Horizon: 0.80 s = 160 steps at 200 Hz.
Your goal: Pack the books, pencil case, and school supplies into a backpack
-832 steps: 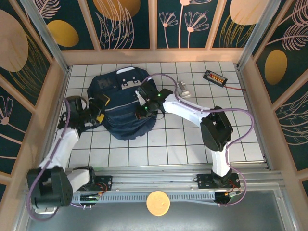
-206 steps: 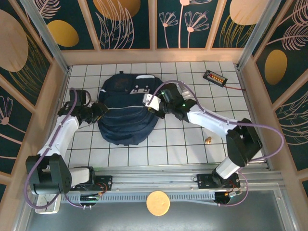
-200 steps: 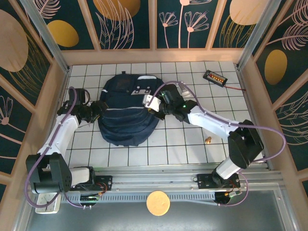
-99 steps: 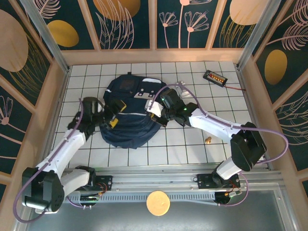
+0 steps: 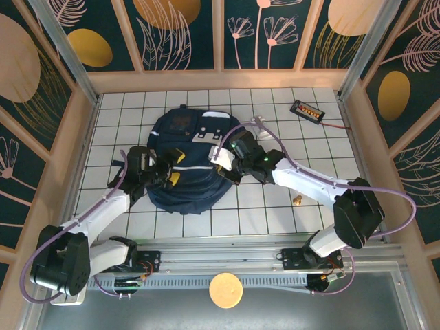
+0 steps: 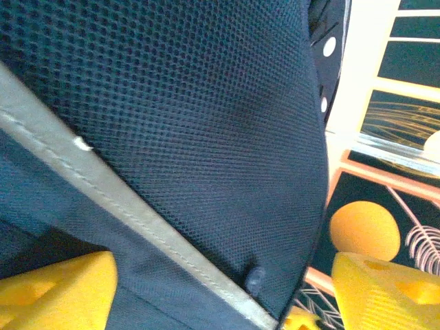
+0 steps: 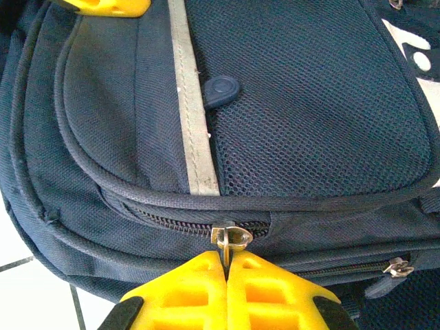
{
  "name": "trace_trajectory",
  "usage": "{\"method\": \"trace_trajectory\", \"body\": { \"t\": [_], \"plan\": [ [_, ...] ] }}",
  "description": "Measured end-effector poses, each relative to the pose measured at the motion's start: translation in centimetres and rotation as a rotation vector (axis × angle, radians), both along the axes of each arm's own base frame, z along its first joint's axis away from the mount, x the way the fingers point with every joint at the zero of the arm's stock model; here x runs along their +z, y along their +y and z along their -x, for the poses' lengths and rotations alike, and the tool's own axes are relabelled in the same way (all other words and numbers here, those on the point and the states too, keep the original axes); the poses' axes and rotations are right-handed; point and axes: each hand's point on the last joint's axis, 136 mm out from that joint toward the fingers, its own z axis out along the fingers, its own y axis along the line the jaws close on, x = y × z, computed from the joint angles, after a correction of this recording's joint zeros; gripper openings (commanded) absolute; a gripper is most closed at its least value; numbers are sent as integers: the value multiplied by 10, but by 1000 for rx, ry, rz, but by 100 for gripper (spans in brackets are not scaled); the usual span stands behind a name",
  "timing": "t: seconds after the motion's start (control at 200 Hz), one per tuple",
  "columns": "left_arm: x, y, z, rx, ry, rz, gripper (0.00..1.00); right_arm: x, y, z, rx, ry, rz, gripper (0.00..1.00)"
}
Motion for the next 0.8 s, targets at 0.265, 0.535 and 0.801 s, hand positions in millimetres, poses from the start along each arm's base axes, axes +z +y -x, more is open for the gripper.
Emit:
{"method": "trace_trajectory", "body": {
  "t": [0.265, 0.535, 0.801],
  "plan": [
    [-65, 16, 51, 0, 61, -14, 43, -9, -24, -27, -49, 19, 30, 0],
    [-65, 31, 59, 36, 9, 15, 98, -17, -11, -50, -23, 38, 54, 0],
    [-45, 32, 53, 59, -49, 49, 99, -13, -7, -53, -1, 23, 49, 0]
  ]
}}
